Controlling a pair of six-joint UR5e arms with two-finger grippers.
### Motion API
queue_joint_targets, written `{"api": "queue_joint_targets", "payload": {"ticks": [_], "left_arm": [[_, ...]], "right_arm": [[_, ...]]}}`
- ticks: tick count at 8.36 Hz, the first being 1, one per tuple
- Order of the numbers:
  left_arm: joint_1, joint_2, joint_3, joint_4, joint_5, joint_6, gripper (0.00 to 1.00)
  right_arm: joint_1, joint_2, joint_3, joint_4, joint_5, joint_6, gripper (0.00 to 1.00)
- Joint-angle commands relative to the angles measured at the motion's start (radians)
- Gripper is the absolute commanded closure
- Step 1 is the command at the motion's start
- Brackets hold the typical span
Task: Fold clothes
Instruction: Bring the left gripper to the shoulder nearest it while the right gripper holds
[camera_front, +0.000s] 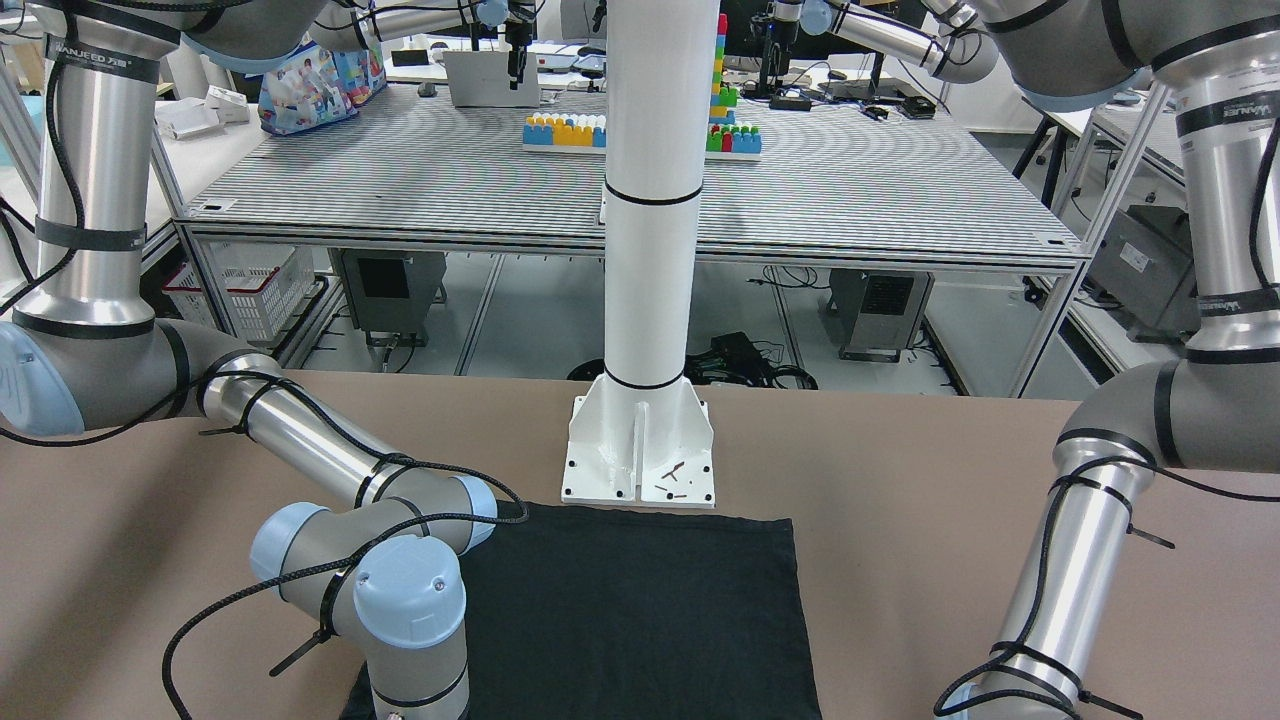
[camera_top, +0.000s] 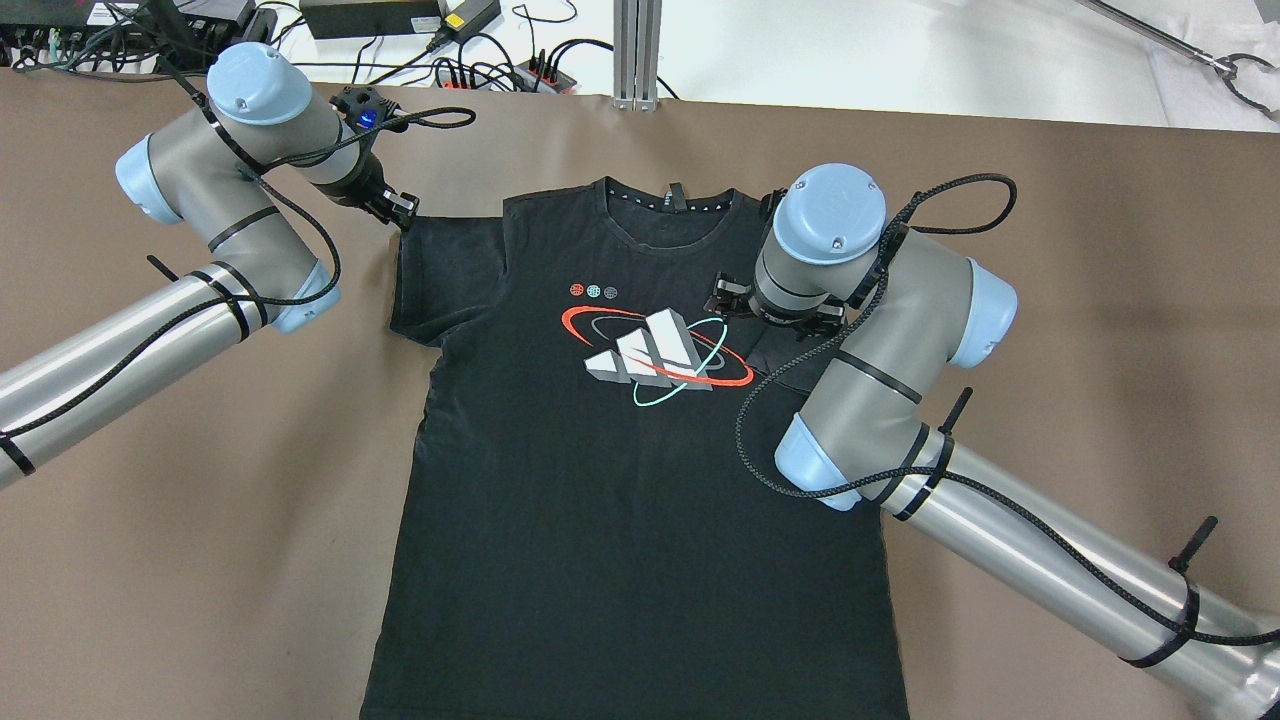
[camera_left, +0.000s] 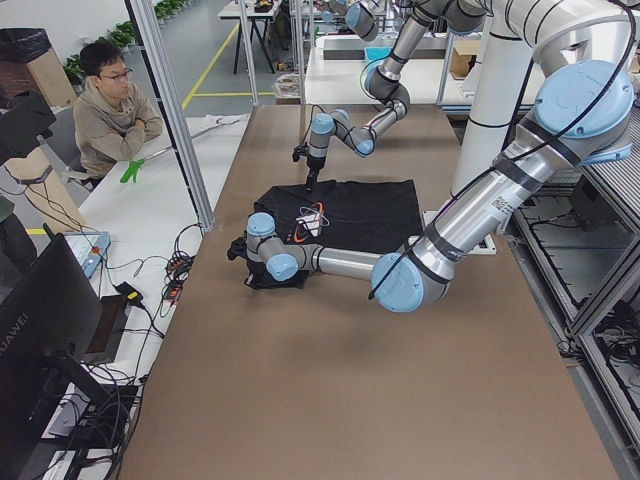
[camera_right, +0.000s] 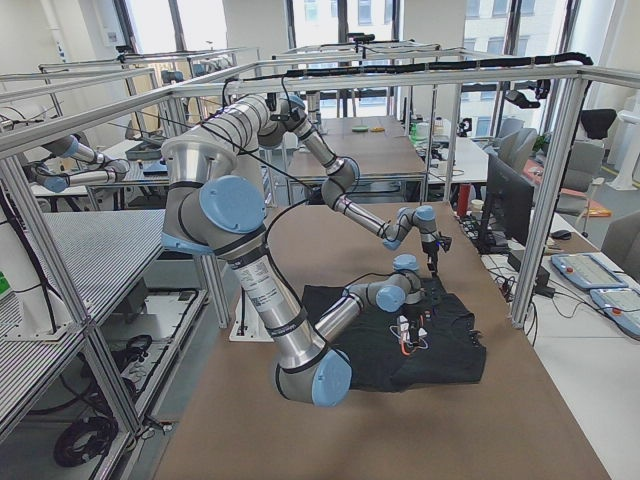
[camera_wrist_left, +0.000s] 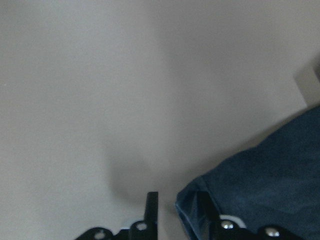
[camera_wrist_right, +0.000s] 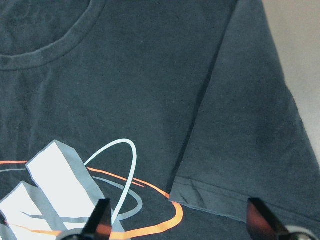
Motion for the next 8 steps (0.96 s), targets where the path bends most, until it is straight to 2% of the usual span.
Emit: {"api": "queue_joint_targets", "payload": {"ticks": [1,3,8], "left_arm": [[0.0,-0.019,0.033,-0.011,0.002,0.0,0.61],[0.002,-0.019,0.044,-0.013,0.002,0.0,0.62],[0.021,-0.021,0.047,-0.013,0.0,0.0,0.74]], "right_arm": [[0.0,0.001,0.004,0.0,0.0,0.003,0.05],[0.0,-0.004,0.028,0.0,0.0,0.009,0.05],[0.0,-0.002,0.028,0.0,0.0,0.009,0.05]]}}
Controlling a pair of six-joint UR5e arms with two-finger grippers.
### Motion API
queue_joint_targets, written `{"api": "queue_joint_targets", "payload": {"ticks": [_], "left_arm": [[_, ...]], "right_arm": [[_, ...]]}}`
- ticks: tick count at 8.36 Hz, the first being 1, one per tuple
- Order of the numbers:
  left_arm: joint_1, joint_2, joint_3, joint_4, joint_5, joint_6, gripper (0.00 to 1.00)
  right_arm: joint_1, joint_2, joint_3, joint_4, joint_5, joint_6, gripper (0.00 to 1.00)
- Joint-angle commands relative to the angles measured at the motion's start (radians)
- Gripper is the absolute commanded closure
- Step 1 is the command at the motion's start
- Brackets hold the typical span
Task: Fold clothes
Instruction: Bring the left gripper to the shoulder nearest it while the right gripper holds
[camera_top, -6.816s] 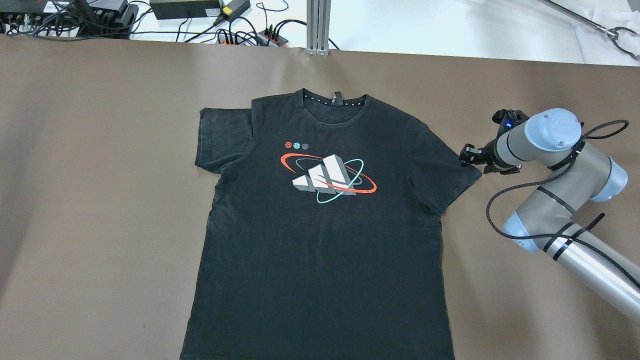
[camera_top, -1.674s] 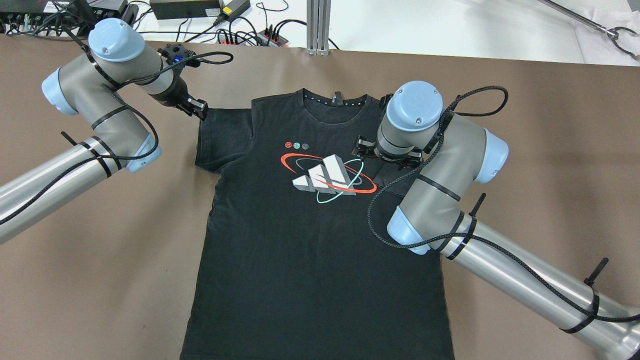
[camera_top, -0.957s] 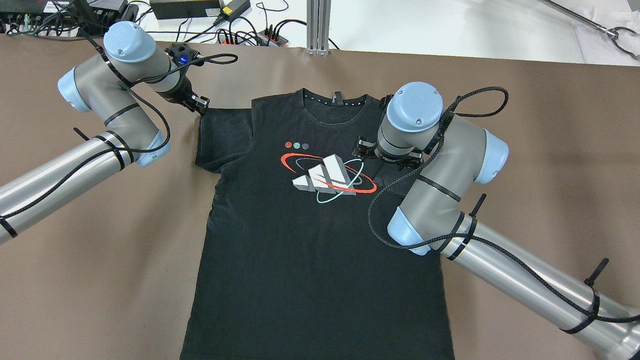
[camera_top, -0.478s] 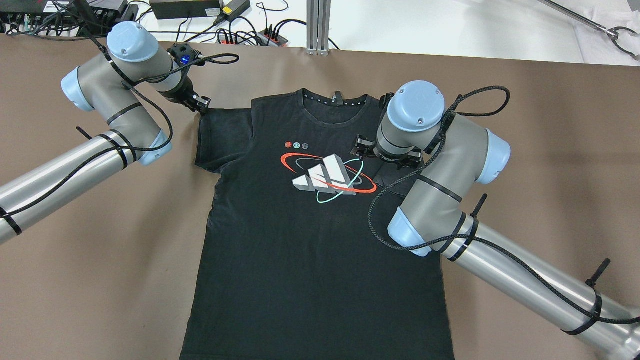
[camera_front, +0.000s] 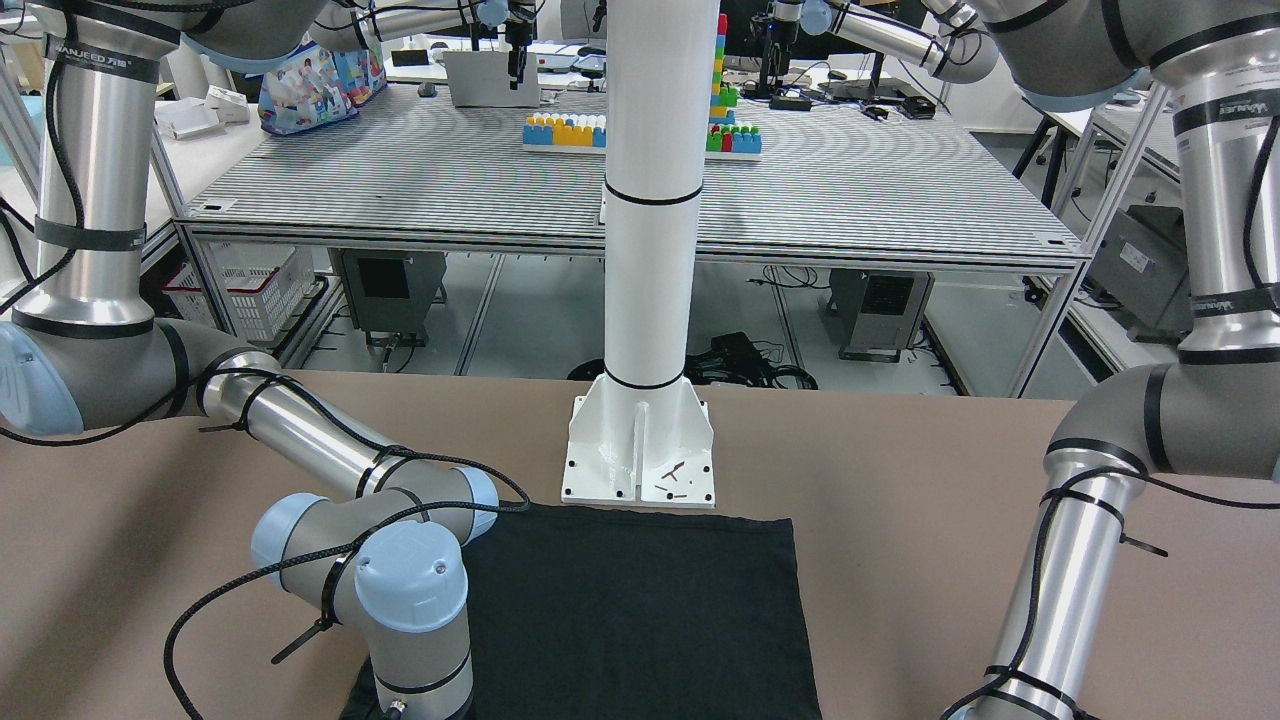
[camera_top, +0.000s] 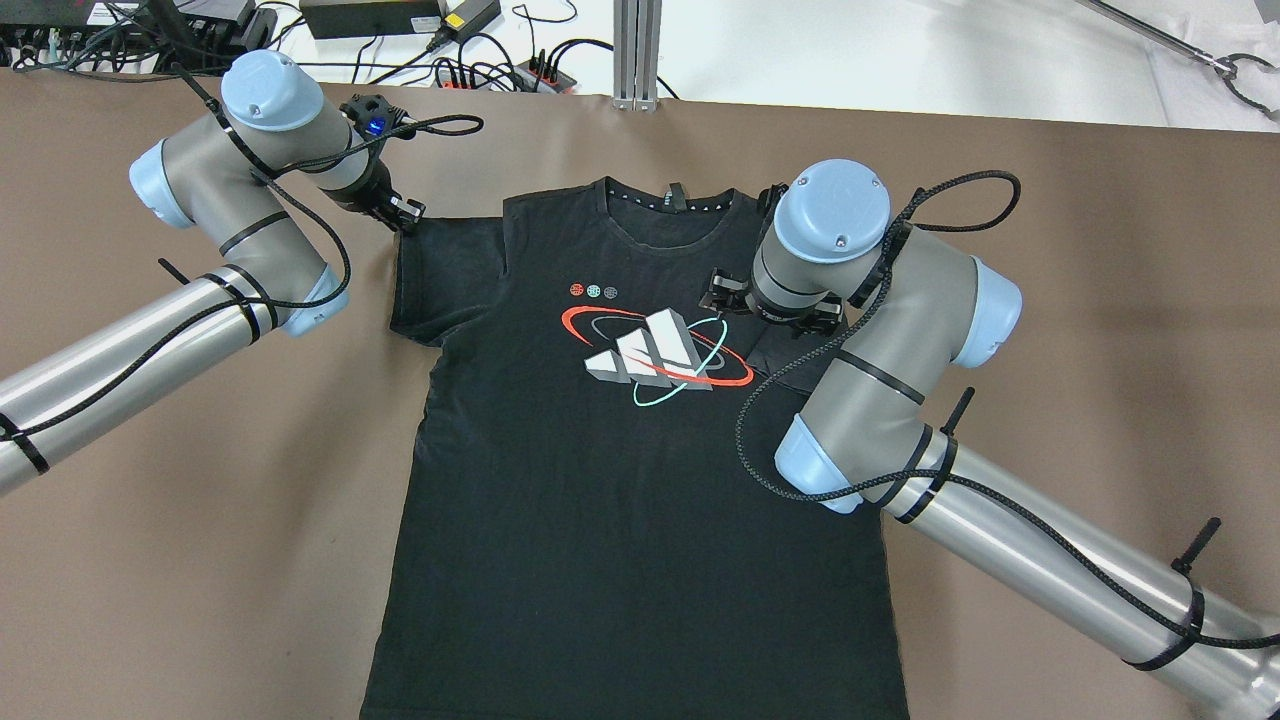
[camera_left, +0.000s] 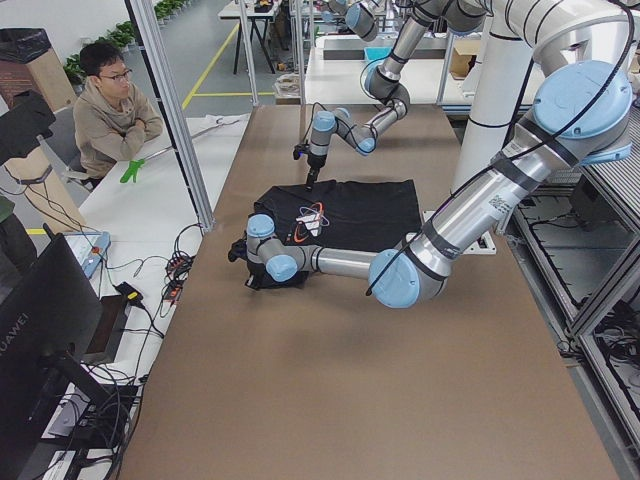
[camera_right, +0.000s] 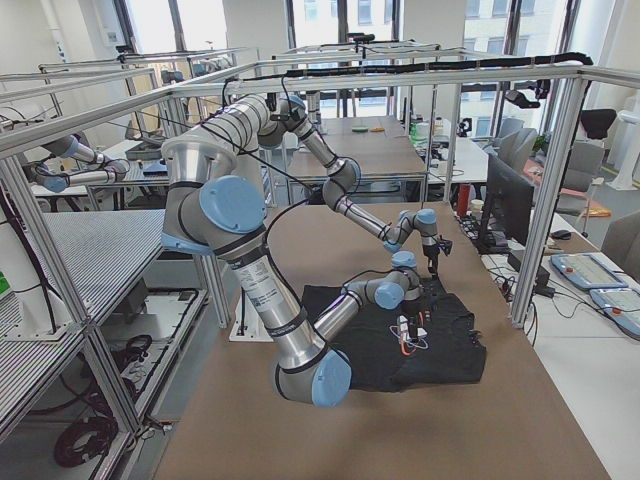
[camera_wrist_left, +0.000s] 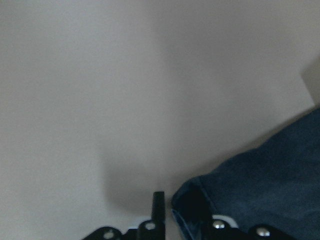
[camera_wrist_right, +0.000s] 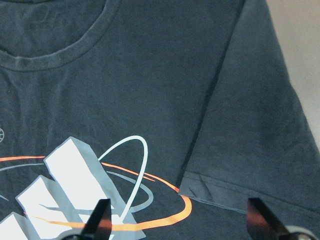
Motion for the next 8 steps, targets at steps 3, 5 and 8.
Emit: {"api": "queue_joint_targets", "payload": {"ticks": [3,5,8], "left_arm": [[-0.002,0.0,-0.006,0.001,-0.008,-0.002,1.0],[-0.055,0.02,-0.068,0.006,-0.056,0.026,1.0],[-0.054,0.184,-0.271,0.011,-0.079,0.012,1.0]], "right_arm": [[0.0,-0.004,0.002,-0.001,0.0,0.0,0.05],[0.0,-0.004,0.002,-0.001,0.0,0.0,0.05],[0.0,-0.004,0.0,-0.001,0.0,0.0,0.05]]}}
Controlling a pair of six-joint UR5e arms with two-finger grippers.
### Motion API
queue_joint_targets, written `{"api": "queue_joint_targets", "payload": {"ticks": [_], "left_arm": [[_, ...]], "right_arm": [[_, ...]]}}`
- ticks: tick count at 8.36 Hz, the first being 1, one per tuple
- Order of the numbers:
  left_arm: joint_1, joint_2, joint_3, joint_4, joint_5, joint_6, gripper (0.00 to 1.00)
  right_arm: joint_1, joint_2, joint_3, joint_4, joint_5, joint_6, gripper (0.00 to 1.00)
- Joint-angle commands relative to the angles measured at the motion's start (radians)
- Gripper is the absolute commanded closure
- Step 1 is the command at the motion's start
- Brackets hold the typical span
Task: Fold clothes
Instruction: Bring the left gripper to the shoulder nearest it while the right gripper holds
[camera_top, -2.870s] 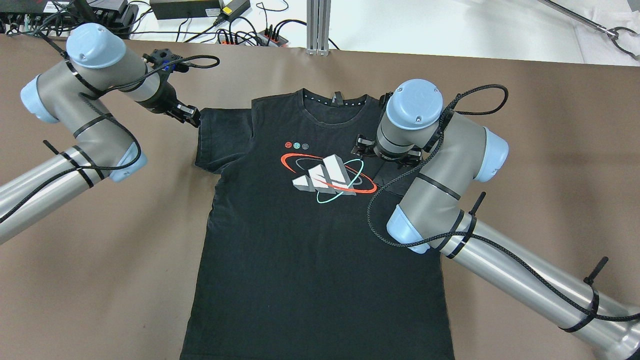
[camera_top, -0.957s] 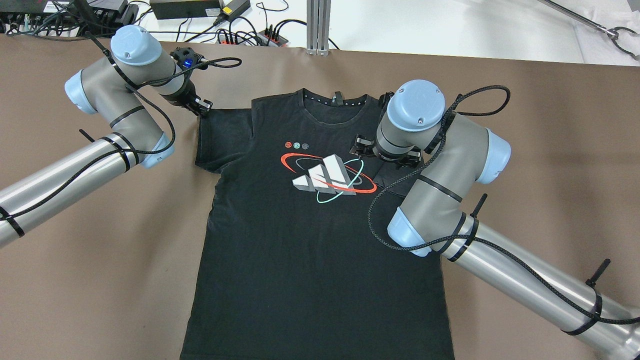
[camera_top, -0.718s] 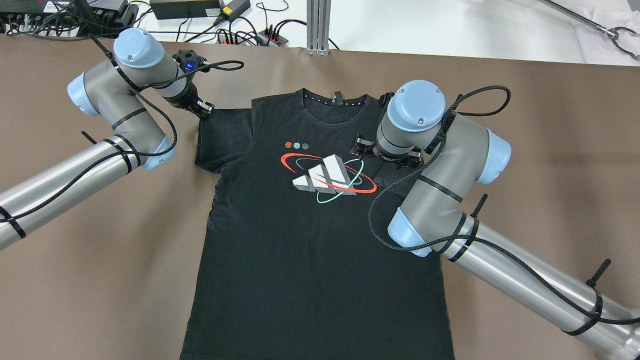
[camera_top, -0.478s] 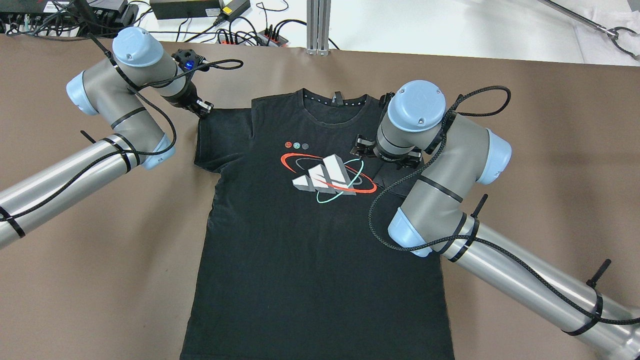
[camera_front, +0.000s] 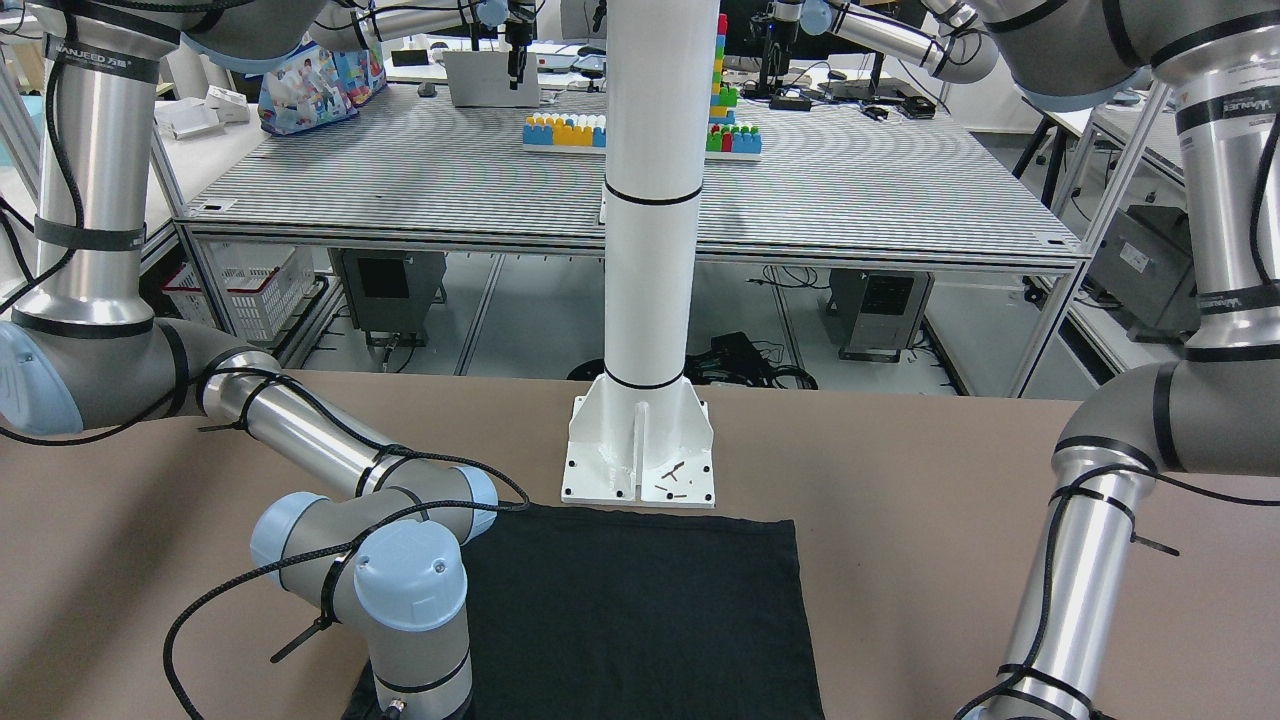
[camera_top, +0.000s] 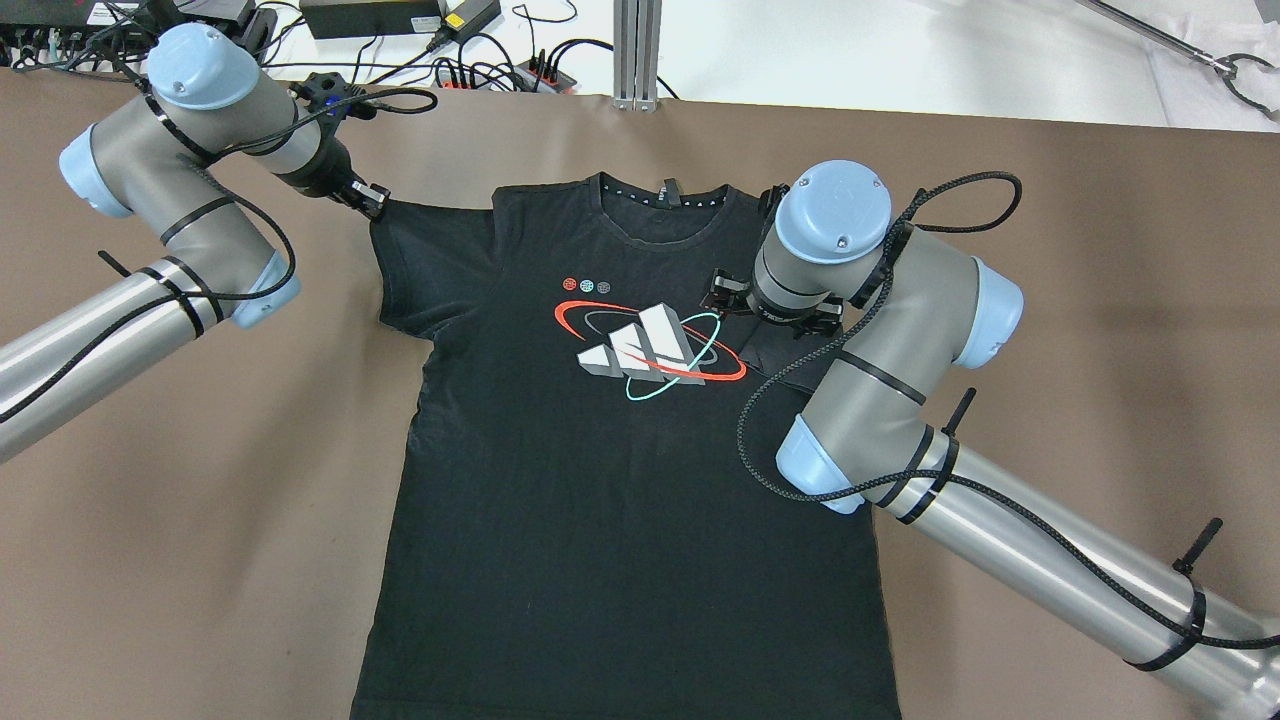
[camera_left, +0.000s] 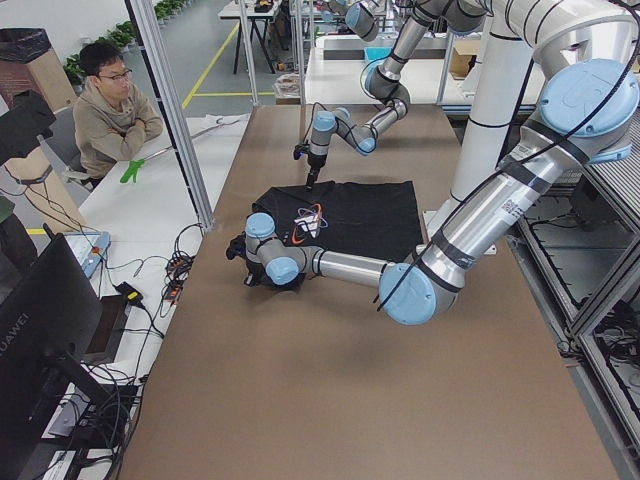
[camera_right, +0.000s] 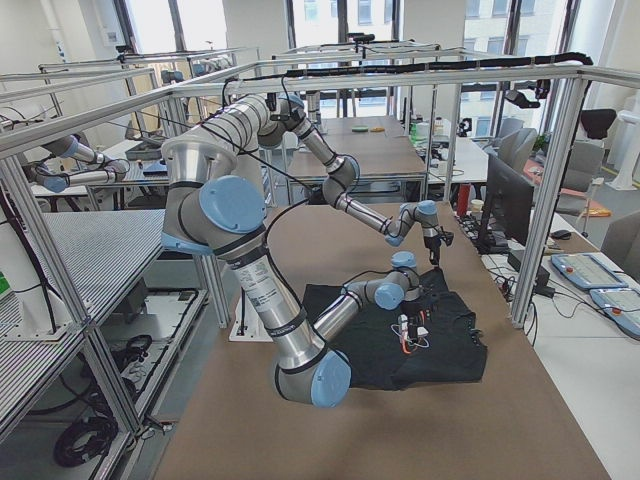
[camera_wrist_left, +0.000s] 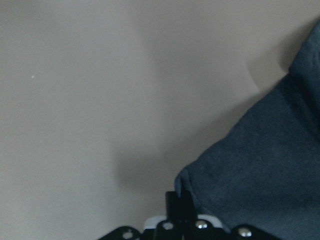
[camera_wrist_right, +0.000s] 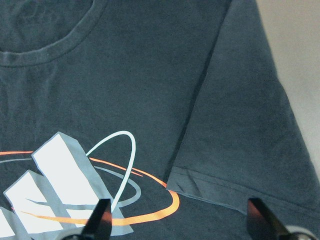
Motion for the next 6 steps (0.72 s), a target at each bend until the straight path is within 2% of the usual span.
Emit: {"api": "queue_joint_targets", "payload": {"ticks": [1,2,4,5,6], "left_arm": [[-0.001,0.12,-0.159,0.001,-0.01,-0.026,1.0],[0.001,0.176,-0.246,0.002,-0.013,-0.066,1.0],[0.028,0.221,-0.416,0.119,-0.008,-0.121,1.0],[0.062,0.27,-0.506,0.135,-0.003,-0.165,1.0],[0.082,0.288,-0.553,0.137,0.0,-0.204,1.0]], "right_arm": [[0.0,-0.002,-0.001,0.001,0.0,-0.001,0.05],[0.0,-0.009,-0.001,0.001,0.002,-0.002,0.05],[0.0,-0.01,-0.003,0.001,0.0,-0.003,0.05],[0.0,-0.012,-0.003,0.001,0.002,-0.003,0.05],[0.0,-0.01,-0.003,0.001,0.0,-0.003,0.05]]}}
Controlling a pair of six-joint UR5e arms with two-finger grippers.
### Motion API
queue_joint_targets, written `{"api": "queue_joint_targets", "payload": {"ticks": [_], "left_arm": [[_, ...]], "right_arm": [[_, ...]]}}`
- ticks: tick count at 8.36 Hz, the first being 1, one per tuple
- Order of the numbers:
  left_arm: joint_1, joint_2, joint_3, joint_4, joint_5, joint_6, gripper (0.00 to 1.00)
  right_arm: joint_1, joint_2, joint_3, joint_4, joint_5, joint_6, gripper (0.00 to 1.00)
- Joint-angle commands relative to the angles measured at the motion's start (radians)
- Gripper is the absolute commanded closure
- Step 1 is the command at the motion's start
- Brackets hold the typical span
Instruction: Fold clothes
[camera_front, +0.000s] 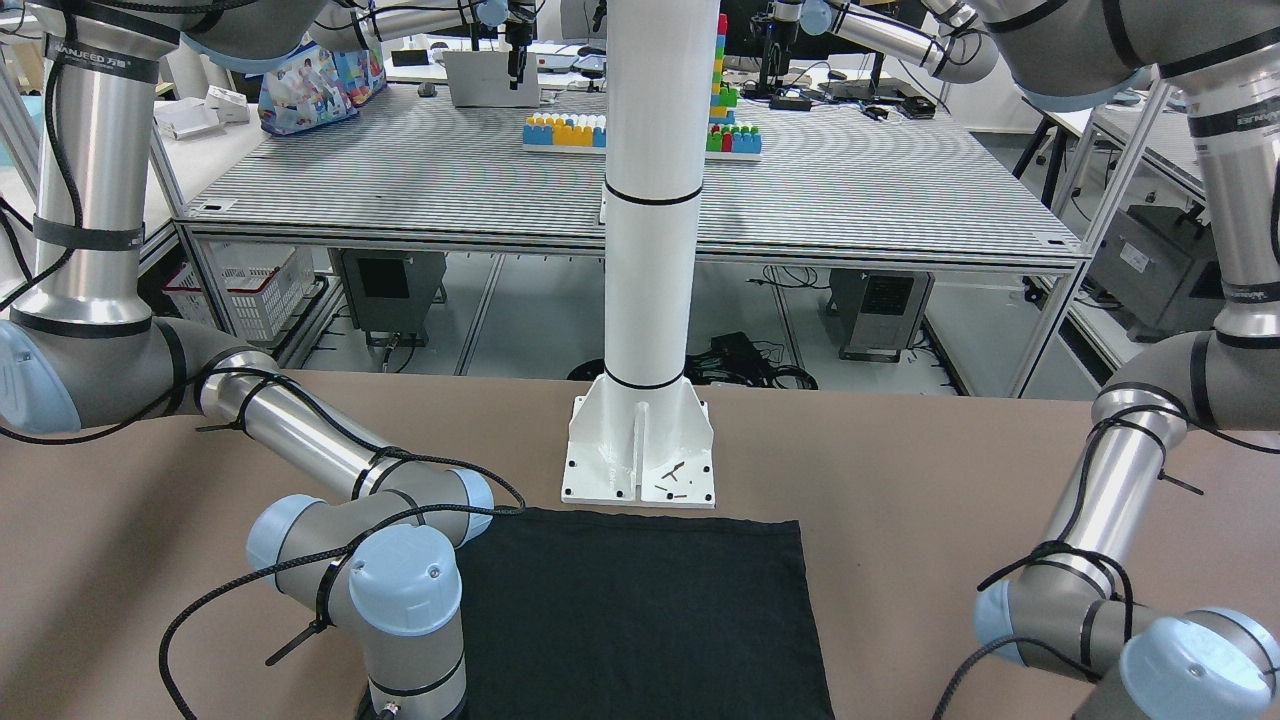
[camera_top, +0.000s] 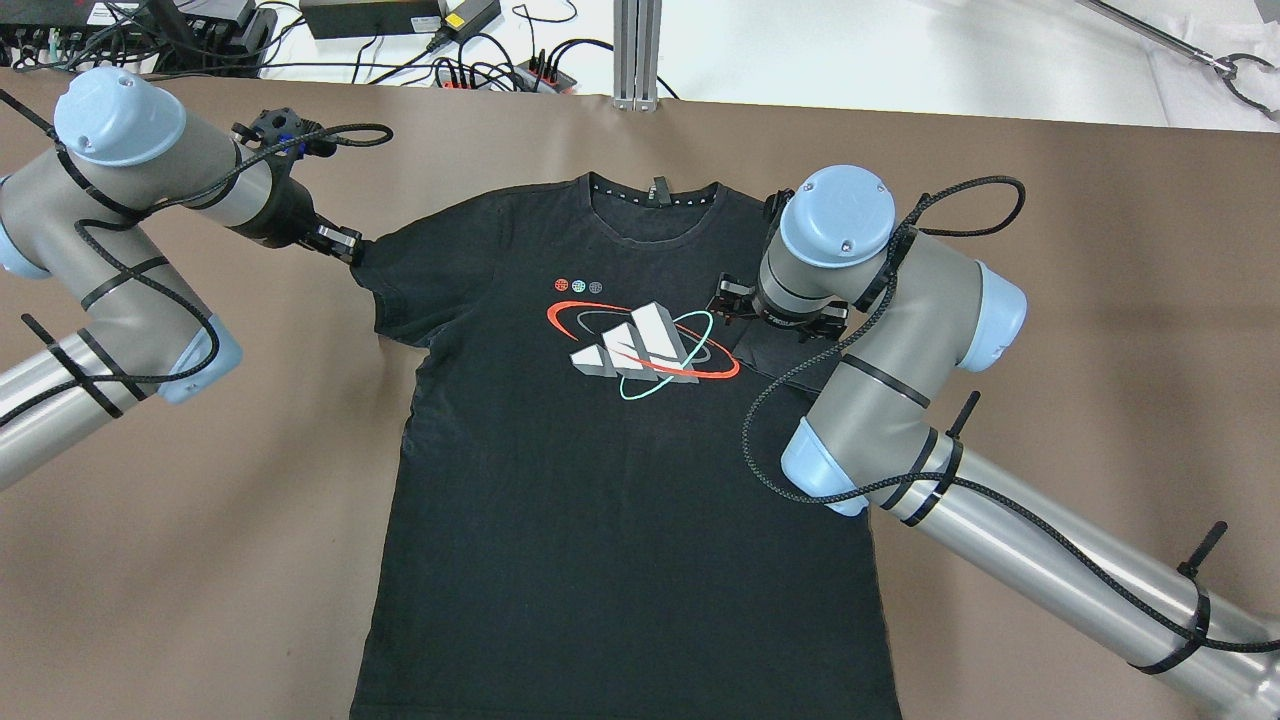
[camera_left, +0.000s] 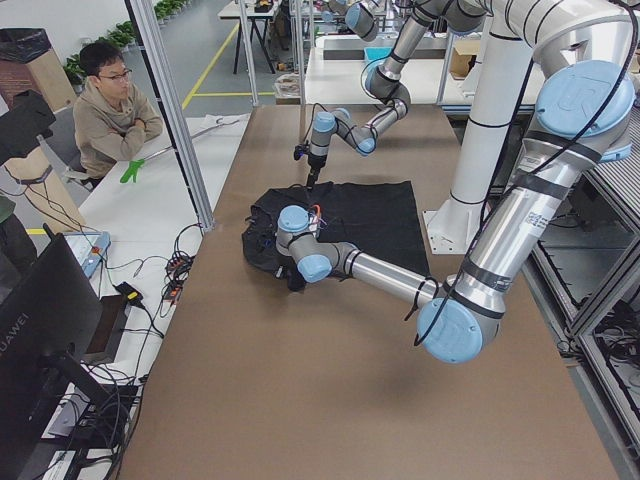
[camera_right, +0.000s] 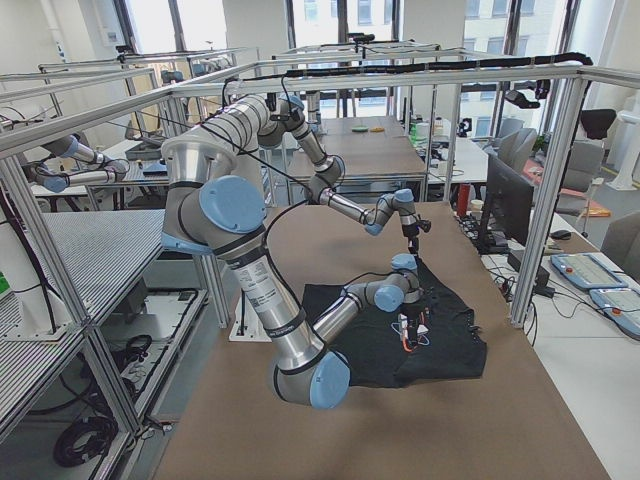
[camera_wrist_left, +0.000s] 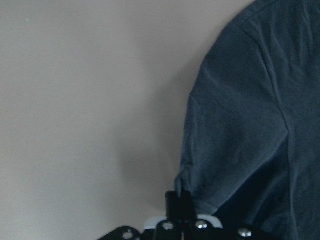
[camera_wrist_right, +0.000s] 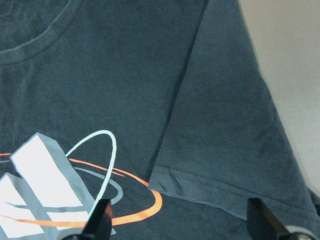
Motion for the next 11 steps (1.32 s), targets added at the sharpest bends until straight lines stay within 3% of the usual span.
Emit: {"api": "queue_joint_targets", "payload": {"ticks": [1,3,6,11], "left_arm": [[0.077,0.042,-0.13,0.029,0.029,-0.129,1.0],[0.222,-0.047,-0.114,0.04,0.187,-0.247,1.0],[0.245,-0.256,0.096,0.055,0.218,-0.313,1.0],[0.245,-0.348,0.245,0.046,0.269,-0.313,1.0]], "right_arm": [[0.0,-0.004,0.0,0.0,-0.001,0.0,0.05],[0.0,-0.012,0.0,0.0,-0.001,0.001,0.05],[0.0,-0.024,0.001,0.0,-0.001,0.001,0.05],[-0.021,-0.024,-0.002,0.0,-0.001,-0.002,0.05]]}}
